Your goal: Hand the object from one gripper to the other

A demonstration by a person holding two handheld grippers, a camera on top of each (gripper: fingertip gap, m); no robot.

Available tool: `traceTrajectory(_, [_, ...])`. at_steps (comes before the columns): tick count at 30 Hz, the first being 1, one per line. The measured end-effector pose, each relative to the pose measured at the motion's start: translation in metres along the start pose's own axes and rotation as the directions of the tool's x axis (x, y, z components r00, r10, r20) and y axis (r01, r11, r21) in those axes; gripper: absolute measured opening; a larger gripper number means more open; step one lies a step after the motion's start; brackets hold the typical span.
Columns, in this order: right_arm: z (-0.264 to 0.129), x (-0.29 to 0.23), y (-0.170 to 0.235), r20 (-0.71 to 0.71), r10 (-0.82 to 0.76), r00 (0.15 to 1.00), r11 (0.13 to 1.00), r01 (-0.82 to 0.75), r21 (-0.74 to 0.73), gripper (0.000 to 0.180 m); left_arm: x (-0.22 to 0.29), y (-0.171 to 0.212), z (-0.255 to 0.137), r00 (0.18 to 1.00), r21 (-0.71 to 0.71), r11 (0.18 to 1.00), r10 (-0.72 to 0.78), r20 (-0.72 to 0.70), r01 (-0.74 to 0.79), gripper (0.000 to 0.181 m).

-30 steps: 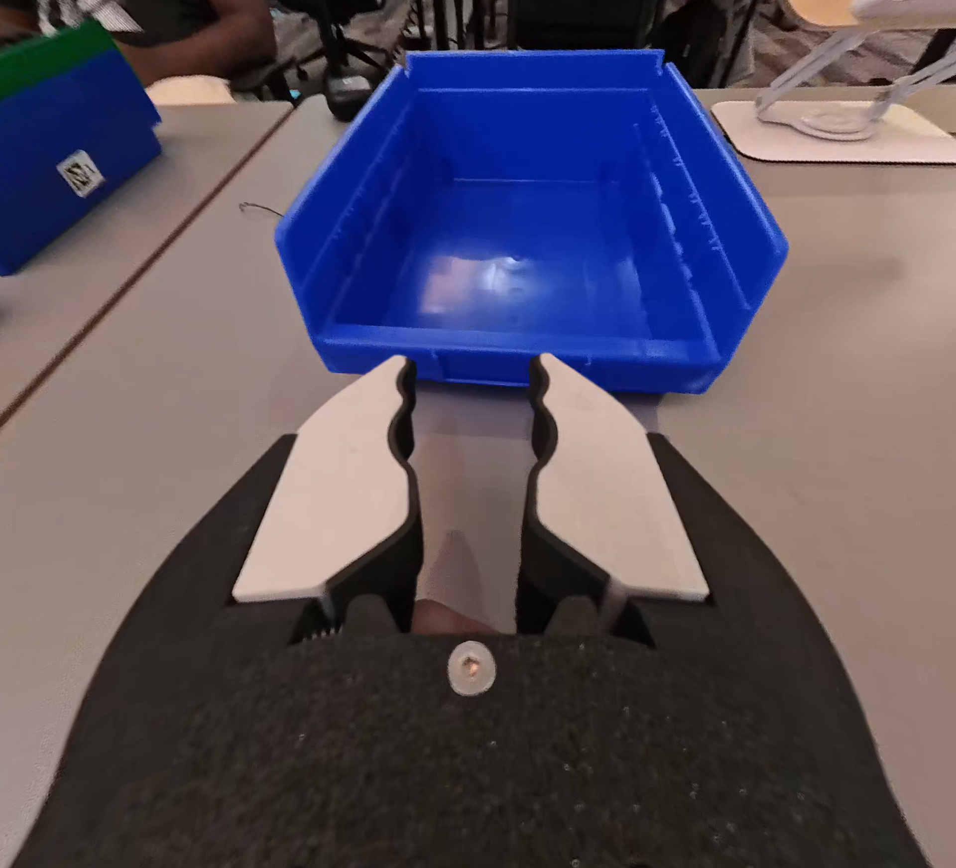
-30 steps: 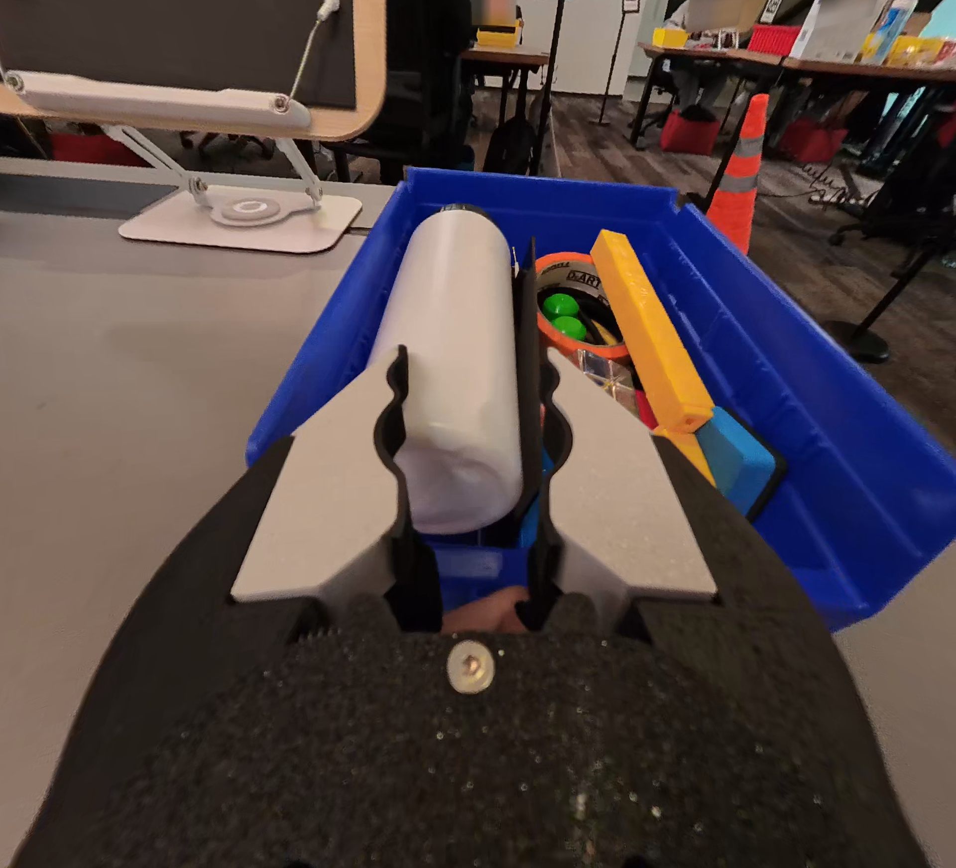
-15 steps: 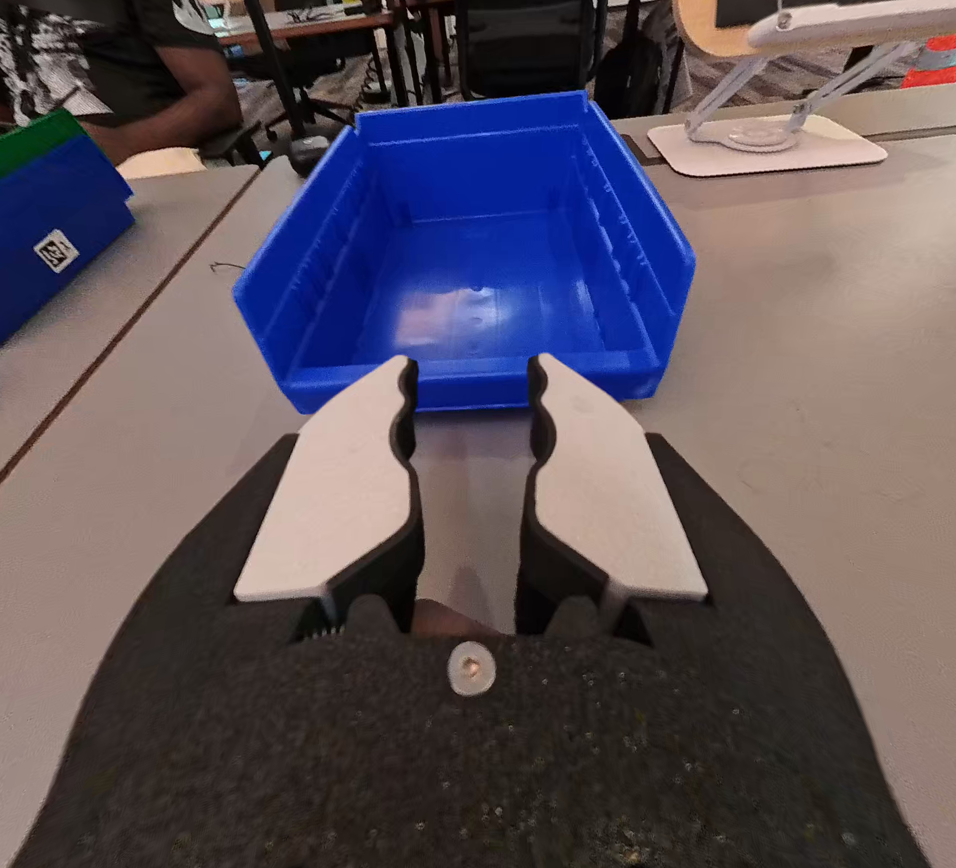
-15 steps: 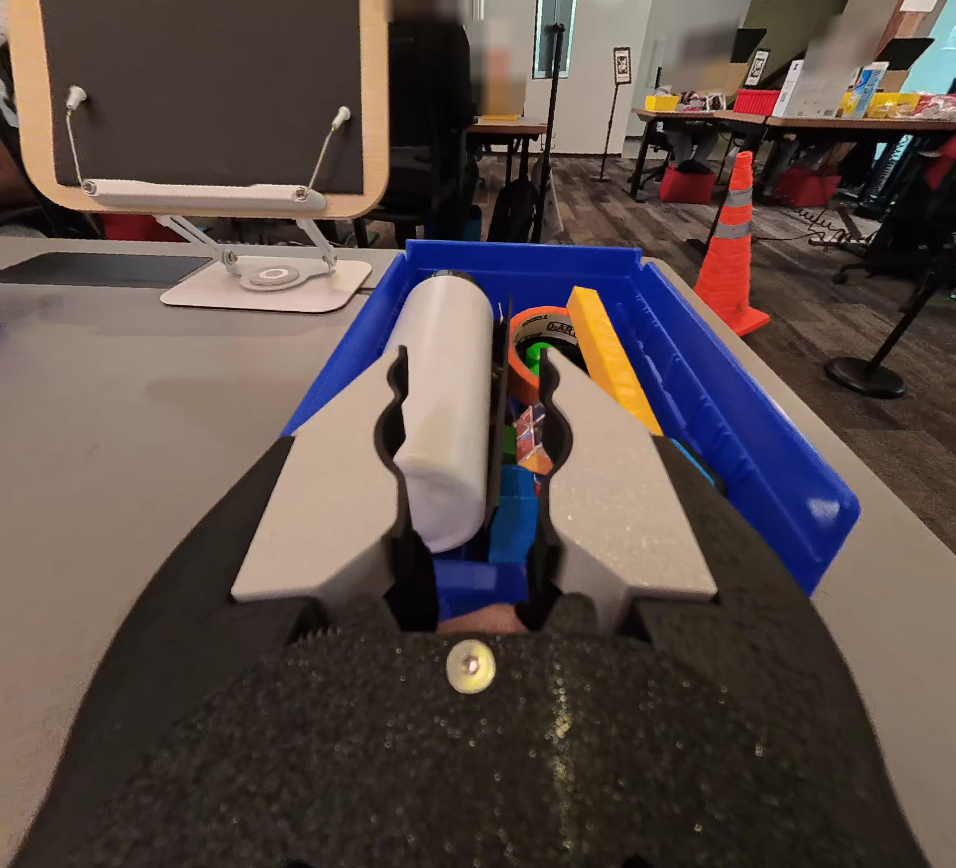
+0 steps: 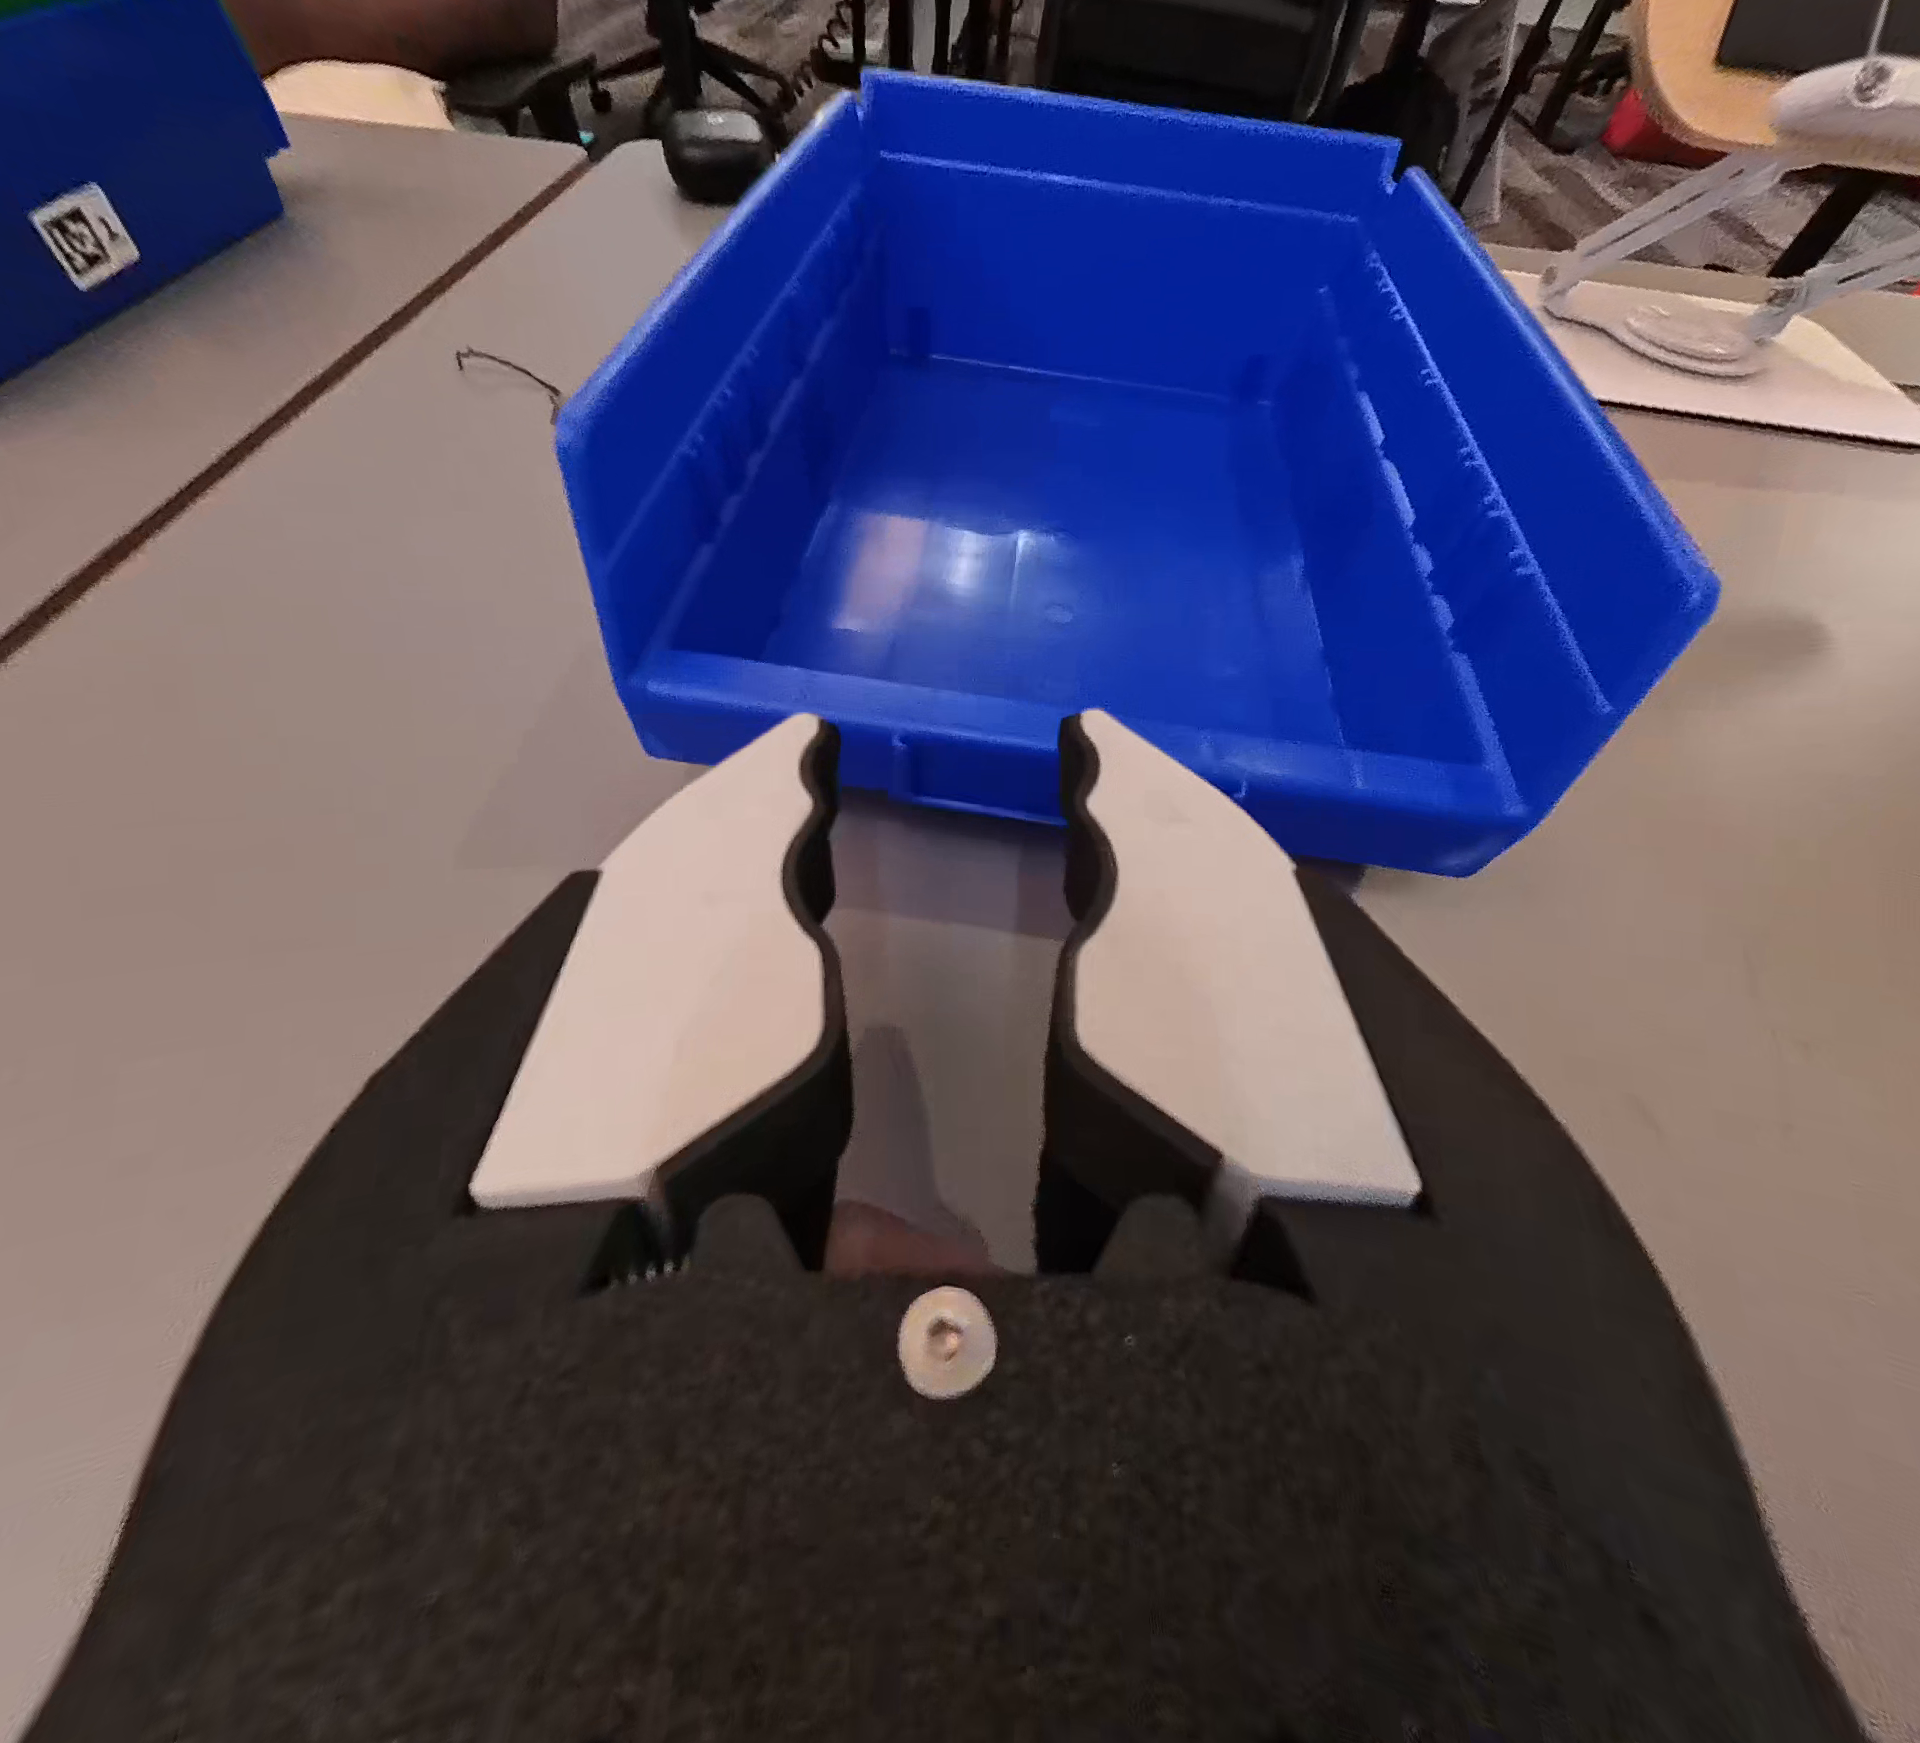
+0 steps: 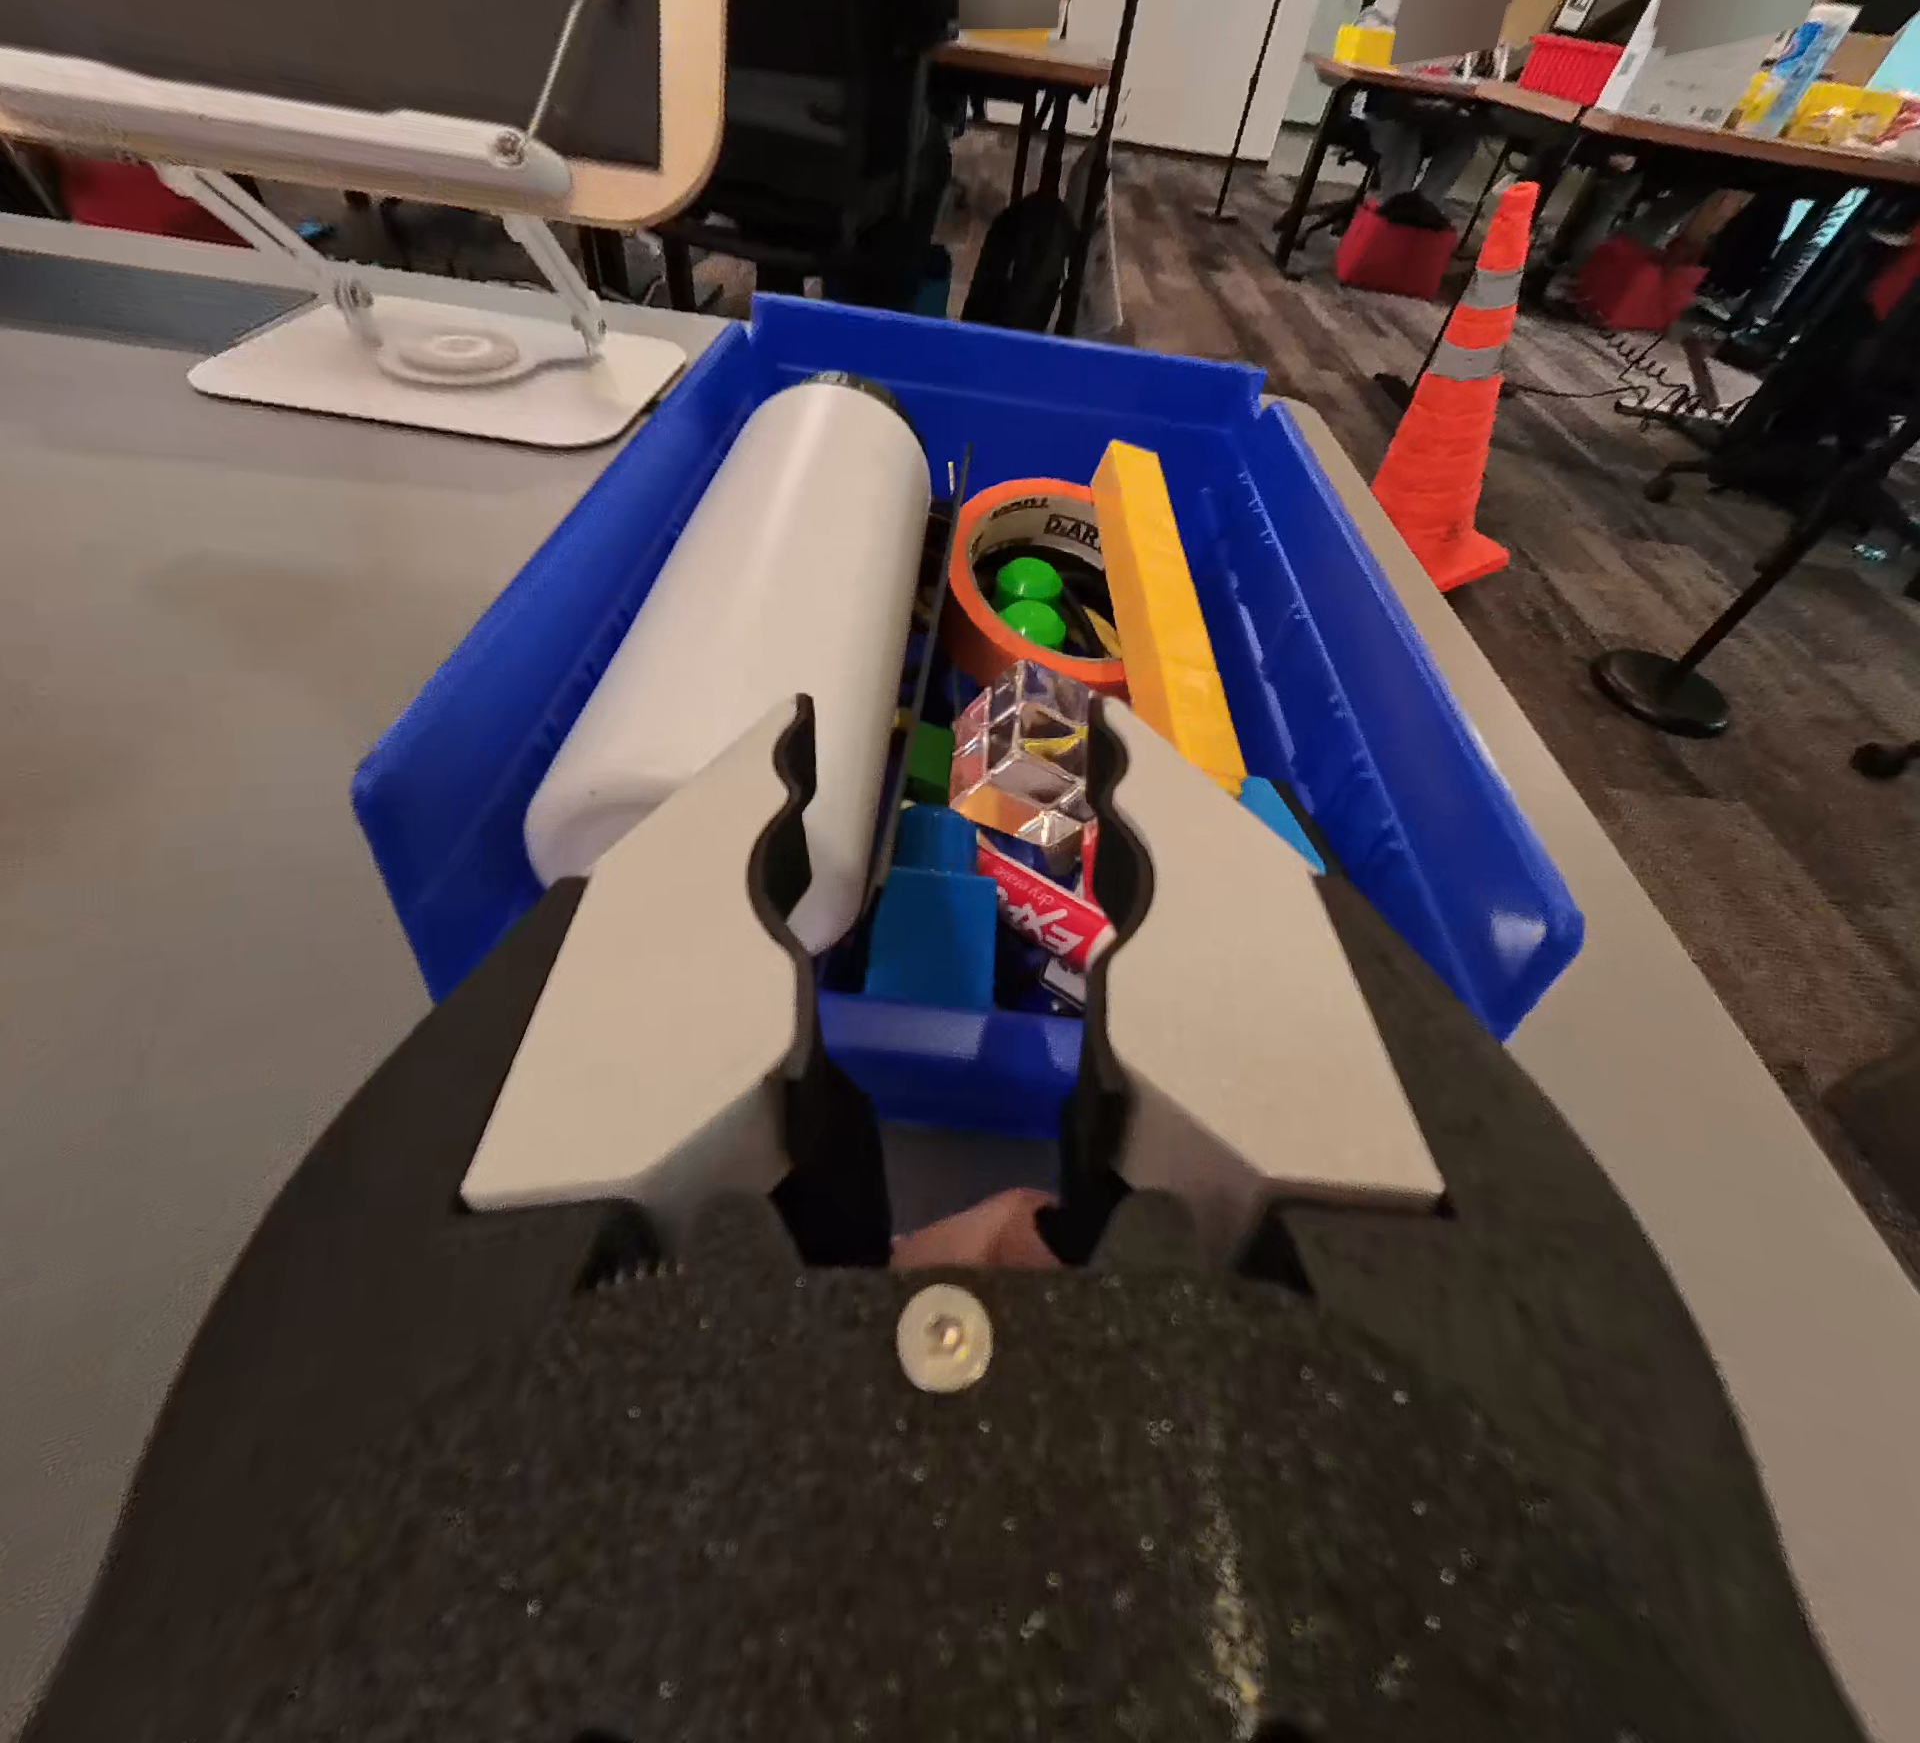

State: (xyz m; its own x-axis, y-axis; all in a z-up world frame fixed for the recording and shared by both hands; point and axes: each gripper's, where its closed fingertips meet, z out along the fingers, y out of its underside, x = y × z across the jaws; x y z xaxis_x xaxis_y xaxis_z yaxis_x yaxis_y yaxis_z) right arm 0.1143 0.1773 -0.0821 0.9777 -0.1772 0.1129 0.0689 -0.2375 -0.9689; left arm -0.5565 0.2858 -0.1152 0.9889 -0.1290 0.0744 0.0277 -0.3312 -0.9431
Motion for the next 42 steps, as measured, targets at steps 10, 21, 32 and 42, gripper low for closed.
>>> traceTrajectory(10, [-0.016, -0.079, -0.007, 0.393, 0.118, 0.912, 0.991, -0.134, 0.015, 0.053, 0.015, 0.001, 0.0, 0.998, 0.0, 0.999, 0.05, -0.038, -0.05, 0.037])
traceTrajectory(21, [0.013, -0.124, 0.012, 0.048, -0.23, 0.972, 0.973, 0.231, -0.01, 0.068, 0.06, 0.007, -0.011, 0.978, -0.01, 0.991, 0.13, -0.165, -0.133, 0.037])
traceTrajectory(32, [-0.005, -0.188, 0.002, 0.309, 0.034, 0.95, 0.998, -0.015, -0.064, 0.081, 0.167, 0.016, -0.06, 0.903, 0.048, 0.983, 0.183, -0.388, -0.179, 0.037])
traceTrajectory(42, [-0.071, -0.145, -0.062, 0.322, 0.149, 0.935, 0.962, -0.212, 0.174, 0.07, 0.342, 0.063, -0.098, 0.697, -0.07, 0.98, 0.081, -0.713, -0.186, 0.044])
